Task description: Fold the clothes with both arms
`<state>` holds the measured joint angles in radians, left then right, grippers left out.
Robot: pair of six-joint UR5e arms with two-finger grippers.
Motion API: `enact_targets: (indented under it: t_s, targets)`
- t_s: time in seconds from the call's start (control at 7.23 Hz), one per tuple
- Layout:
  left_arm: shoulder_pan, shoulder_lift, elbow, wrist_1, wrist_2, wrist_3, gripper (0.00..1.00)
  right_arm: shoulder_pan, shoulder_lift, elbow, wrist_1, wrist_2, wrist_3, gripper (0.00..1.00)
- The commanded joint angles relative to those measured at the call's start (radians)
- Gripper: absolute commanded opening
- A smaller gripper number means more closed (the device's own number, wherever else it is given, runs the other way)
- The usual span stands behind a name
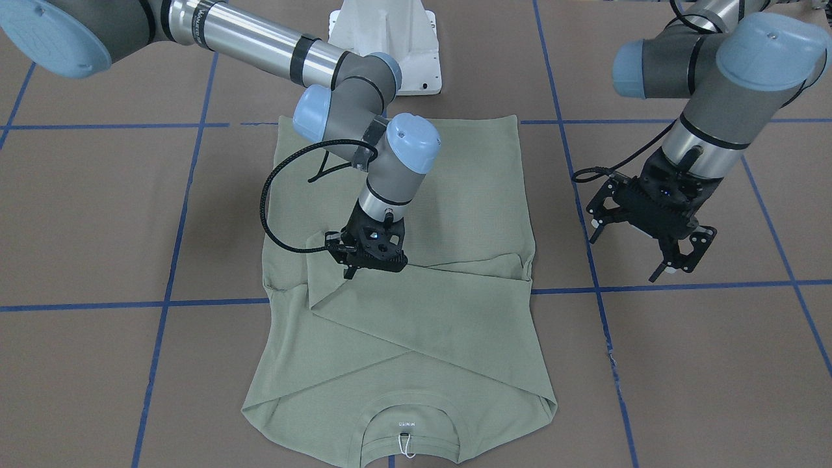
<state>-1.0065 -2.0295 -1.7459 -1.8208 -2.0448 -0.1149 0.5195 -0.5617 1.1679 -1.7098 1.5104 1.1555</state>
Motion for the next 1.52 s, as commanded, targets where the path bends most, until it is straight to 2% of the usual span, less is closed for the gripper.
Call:
enact_targets:
  t_s: [0.0,0.28,0.41,0.97,1.11,1.24,1.38]
  targets:
    - [0.0,0.0,-0.001,0.0,0.0,0.0,1.0,0.028,-0.055,0.08,-0.048,0.002,-0.127,0.0]
    - [0.002,0.0,-0.009,0.0,0.0,-0.02,1.0,0.063,-0.221,0.279,-0.08,0.005,-0.273,0.0]
    - [0.005,-0.001,-0.009,0.0,0.0,-0.031,1.0,0.077,-0.257,0.312,-0.08,0.007,-0.299,0.0]
    - [0.005,-0.002,-0.009,-0.002,0.002,-0.032,1.0,0.097,-0.267,0.302,-0.071,0.001,-0.35,0.0]
    - [0.005,-0.002,-0.009,-0.002,0.002,-0.032,1.0,0.097,-0.267,0.302,-0.064,0.001,-0.343,0.56]
    - [0.005,-0.002,-0.009,-0.002,0.002,-0.032,1.0,0.094,-0.277,0.302,0.009,0.005,-0.33,1.0]
    - [0.008,-0.002,-0.009,-0.002,0.002,-0.049,1.0,0.105,-0.277,0.303,0.072,0.032,-0.321,1.0]
